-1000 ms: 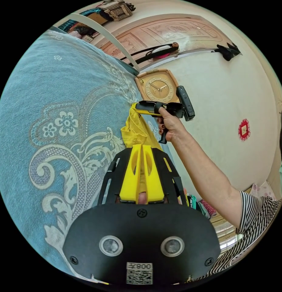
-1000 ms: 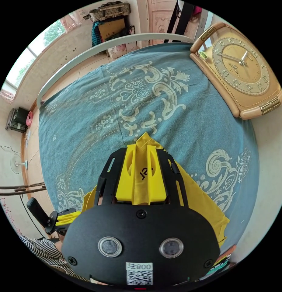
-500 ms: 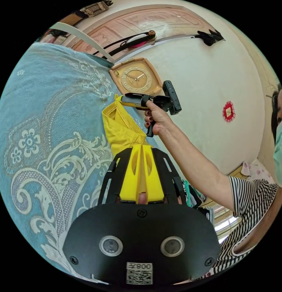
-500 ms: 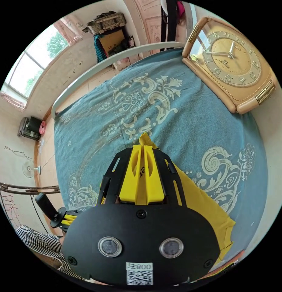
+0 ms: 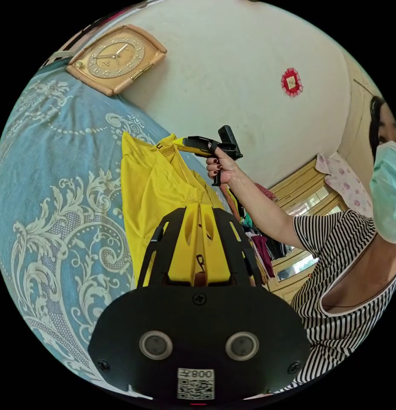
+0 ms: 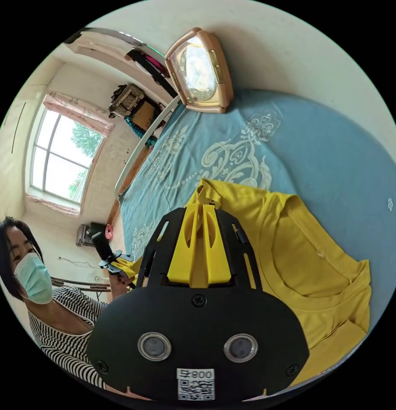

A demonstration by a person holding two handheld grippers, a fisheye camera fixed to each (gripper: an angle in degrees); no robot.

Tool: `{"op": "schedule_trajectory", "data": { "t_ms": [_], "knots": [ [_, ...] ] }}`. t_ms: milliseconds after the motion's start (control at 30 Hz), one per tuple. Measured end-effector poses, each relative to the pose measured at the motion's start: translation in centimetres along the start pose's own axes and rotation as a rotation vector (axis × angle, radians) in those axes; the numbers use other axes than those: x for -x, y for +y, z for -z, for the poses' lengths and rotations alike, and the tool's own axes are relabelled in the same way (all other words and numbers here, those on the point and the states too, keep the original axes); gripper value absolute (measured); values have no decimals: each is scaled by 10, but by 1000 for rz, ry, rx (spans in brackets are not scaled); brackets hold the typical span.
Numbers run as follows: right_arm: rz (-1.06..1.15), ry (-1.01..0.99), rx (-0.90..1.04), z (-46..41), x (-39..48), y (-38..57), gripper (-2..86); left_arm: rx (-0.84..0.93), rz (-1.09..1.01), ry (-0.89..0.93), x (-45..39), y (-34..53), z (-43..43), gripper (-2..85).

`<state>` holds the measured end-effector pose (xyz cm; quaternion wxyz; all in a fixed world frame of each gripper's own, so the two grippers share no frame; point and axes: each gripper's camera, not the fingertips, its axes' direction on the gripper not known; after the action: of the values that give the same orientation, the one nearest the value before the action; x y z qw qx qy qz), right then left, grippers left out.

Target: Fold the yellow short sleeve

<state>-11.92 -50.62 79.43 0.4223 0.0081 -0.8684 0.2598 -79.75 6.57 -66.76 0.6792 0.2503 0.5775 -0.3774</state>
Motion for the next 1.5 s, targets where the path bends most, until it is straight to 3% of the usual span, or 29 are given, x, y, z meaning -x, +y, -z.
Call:
{"op": "schedule_trajectory", "data": {
  "t_ms": [300,433,633,967,1300,1500],
  "knots": [
    [-179,-19,-106,73,-75,58,33,295,-77,-82,-27,-20,-83,7],
    [-9,58,-9,67,-38,58,58,308,-109,-50,-36,-27,-101,11],
    [174,132,129,40,8,56,79,224,-76,-153,-41,-36,-116,30],
    [105,-80,216,40,-1,105,79,270,-37,-294,-41,-53,-158,51],
    [36,-144,240,49,-3,153,77,214,-11,-257,-35,-66,-177,37],
    [63,-163,202,55,8,169,34,201,-11,-252,-34,-75,-190,46]
  ]
}}
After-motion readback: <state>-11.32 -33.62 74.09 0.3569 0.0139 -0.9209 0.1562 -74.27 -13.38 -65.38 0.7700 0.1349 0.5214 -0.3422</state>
